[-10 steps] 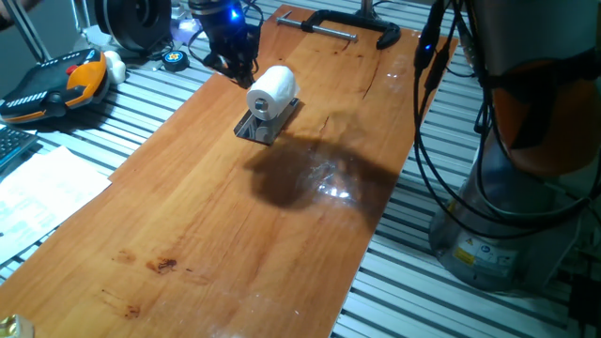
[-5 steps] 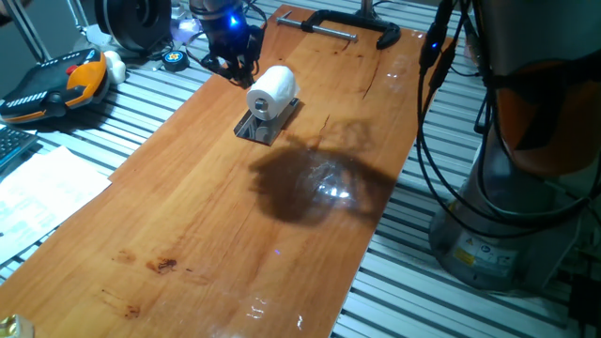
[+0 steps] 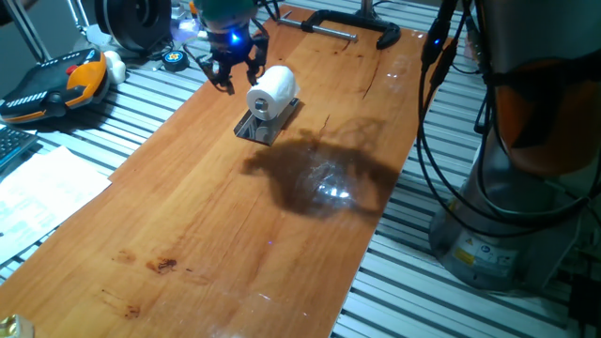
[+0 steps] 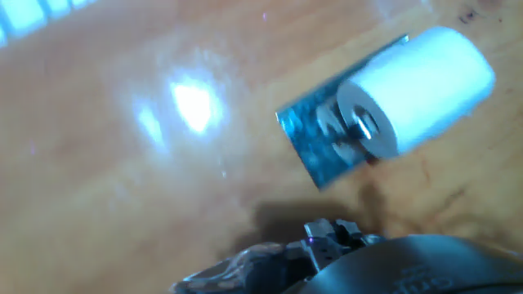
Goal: Take the roll of paper down from the shelf
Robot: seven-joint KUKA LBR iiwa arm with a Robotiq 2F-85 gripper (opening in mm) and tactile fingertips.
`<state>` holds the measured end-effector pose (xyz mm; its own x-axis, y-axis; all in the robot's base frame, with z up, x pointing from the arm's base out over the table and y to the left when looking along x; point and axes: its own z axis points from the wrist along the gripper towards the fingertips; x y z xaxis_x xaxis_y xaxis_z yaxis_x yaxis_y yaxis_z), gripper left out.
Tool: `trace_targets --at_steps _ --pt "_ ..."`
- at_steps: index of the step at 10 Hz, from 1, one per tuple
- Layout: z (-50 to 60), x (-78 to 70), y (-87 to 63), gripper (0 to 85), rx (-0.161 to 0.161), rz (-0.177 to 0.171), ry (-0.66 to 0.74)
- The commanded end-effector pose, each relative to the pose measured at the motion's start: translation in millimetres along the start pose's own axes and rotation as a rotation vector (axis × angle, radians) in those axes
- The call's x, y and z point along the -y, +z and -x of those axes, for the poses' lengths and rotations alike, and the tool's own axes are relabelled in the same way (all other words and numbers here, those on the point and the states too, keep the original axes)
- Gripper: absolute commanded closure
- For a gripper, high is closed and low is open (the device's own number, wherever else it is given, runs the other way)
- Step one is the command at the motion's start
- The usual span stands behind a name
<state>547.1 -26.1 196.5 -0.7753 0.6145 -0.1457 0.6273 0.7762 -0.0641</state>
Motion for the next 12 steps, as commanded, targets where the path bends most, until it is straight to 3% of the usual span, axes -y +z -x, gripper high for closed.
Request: trace_targets --at_steps 1,3,7,10,12 --pt "3.0 -0.1 6.3 35.0 -0.028 -0.071 0.560" --pt "8.9 7.8 18.0 34.0 0.027 -0.061 0.634" --pt "33.4 38.9 45.8 34.7 0.009 -0.032 0.708" --pt "36.3 57.5 60.2 31.7 0.016 0.010 0.811" --pt "35.6 62.5 61.6 29.7 -0.017 0.023 0.898"
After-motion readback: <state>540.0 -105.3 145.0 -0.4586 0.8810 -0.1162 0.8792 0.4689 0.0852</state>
